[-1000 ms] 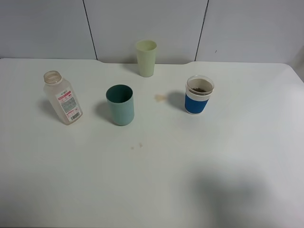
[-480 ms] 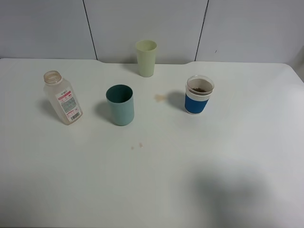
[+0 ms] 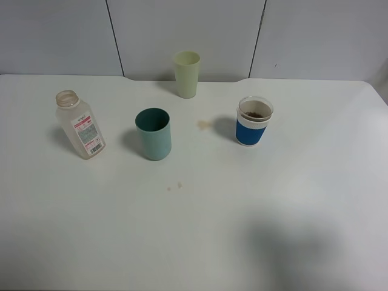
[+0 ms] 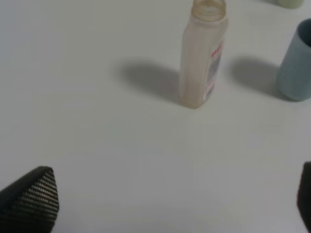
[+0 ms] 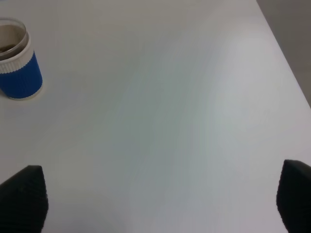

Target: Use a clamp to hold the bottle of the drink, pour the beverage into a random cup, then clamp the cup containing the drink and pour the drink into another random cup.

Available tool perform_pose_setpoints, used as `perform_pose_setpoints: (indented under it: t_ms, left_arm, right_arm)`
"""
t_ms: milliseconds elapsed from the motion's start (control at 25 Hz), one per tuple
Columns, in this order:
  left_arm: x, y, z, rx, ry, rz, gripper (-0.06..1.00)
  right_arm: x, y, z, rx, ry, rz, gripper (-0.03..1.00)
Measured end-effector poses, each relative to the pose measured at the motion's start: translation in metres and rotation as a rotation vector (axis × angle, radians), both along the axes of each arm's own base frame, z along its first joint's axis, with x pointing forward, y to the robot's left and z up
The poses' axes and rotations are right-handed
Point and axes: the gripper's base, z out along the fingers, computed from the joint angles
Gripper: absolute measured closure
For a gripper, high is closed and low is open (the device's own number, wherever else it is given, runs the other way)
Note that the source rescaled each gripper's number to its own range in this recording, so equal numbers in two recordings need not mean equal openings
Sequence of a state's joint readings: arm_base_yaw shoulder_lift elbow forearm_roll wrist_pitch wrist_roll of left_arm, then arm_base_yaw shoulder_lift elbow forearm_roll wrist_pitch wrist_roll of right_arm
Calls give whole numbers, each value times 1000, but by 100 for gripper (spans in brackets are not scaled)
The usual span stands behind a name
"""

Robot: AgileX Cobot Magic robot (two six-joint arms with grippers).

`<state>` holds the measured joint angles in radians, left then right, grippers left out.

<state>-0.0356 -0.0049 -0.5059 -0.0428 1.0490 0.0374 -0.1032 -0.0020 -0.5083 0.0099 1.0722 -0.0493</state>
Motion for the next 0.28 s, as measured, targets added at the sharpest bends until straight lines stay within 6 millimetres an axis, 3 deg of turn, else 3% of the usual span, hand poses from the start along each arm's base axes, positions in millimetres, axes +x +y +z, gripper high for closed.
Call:
perform_pose_setpoints:
  t_ms: [280]
  left_arm:
    - [0,0,0,0,0,0,-5]
  right_arm:
    - [0,0,0,0,0,0,16]
